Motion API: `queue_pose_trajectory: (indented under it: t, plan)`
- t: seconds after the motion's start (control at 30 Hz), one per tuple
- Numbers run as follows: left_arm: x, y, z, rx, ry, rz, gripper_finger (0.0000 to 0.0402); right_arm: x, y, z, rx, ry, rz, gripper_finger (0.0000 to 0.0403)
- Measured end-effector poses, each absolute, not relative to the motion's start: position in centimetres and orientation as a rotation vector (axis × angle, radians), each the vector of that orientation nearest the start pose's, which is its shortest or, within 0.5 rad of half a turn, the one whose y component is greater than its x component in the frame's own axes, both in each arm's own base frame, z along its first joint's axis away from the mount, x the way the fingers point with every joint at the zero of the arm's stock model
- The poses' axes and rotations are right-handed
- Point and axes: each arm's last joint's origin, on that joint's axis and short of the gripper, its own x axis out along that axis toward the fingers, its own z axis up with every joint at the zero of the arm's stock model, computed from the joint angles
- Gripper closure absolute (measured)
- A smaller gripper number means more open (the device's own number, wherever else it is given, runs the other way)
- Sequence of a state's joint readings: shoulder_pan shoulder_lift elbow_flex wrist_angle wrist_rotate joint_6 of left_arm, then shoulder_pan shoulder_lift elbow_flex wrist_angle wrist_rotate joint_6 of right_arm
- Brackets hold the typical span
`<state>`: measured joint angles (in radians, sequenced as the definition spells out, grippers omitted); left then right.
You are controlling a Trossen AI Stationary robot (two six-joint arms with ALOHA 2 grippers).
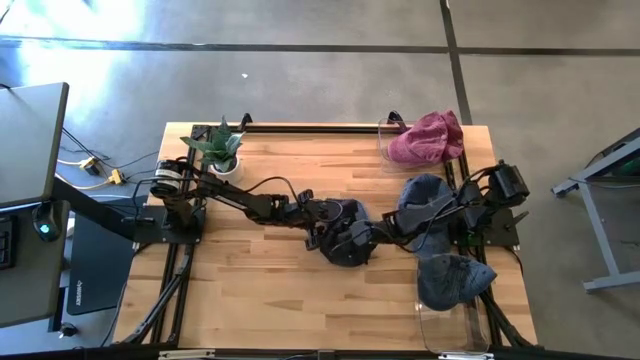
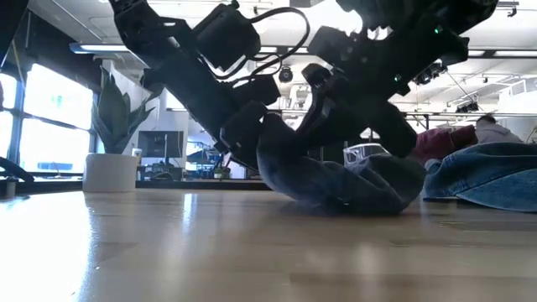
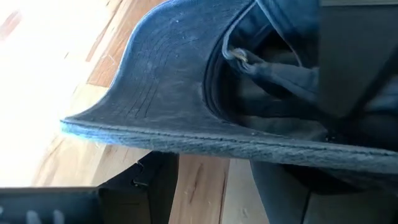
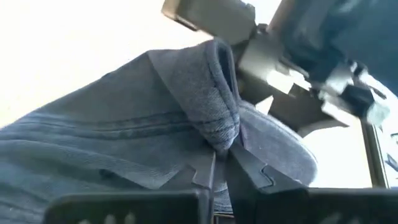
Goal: Pick & Place hat
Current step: Put the left blue cap into the bottom transparent bin
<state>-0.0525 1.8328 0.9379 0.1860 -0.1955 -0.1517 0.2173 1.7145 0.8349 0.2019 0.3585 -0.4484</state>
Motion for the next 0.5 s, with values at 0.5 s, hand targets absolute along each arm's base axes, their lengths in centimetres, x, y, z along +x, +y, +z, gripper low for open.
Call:
queue_pose_trajectory:
  t: [0.5]
  plan:
    - [36.3,-2.6,14.5,-0.018,0.67,-0.005,0.0211,33.4,5.2,14.3,-0.482,0.686,0.089,0.0362]
